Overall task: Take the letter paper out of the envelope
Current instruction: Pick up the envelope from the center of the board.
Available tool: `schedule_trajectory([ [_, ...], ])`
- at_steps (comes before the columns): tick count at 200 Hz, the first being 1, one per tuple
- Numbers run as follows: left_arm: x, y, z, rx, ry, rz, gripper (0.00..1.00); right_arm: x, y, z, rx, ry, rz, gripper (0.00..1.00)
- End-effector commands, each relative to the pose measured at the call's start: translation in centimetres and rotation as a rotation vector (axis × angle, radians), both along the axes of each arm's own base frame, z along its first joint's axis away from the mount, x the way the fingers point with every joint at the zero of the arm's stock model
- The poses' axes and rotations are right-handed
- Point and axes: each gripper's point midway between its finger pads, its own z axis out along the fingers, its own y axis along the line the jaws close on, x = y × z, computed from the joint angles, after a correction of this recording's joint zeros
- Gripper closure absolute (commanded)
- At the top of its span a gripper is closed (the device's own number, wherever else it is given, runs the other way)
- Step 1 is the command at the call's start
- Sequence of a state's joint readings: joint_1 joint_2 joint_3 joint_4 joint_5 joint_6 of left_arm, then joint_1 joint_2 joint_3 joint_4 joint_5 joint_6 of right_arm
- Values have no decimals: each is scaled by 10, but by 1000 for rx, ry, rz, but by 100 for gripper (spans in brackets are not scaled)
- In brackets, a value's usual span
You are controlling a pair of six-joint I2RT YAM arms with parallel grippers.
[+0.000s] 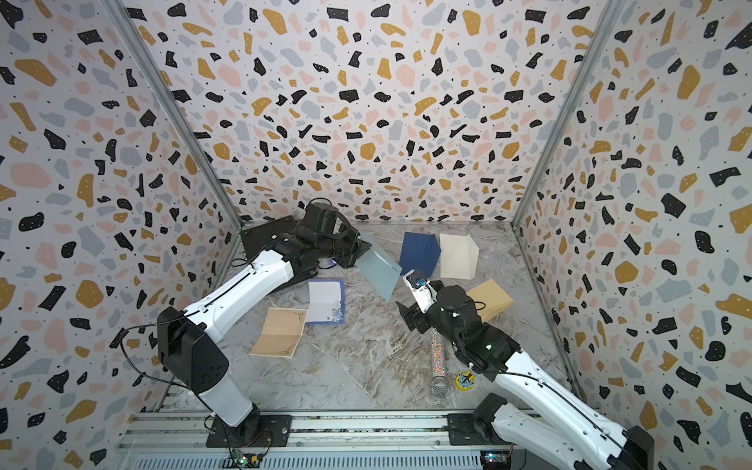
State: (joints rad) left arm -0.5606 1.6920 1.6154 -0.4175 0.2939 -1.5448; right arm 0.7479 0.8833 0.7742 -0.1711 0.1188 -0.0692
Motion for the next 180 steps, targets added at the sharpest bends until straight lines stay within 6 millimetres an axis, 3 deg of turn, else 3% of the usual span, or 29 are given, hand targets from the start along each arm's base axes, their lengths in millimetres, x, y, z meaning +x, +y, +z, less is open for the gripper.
schedule_trajectory([
  [1, -2, 3, 32, -90, -44, 26, 100, 19, 3, 17, 19, -88, -57, 15],
  [46, -6, 8, 27, -131, -27, 41, 100, 38, 25, 30, 95, -65, -52, 13],
  [122, -13, 7, 29, -155, -15, 21, 100, 62, 34, 35, 210, 34, -40, 19],
  [154, -12, 4, 28, -159, -13, 2, 100, 70, 39, 34, 238, 70, -39, 32],
  [180, -11, 2, 26, -175, -11, 3, 100, 73, 43, 32, 252, 83, -31, 52],
])
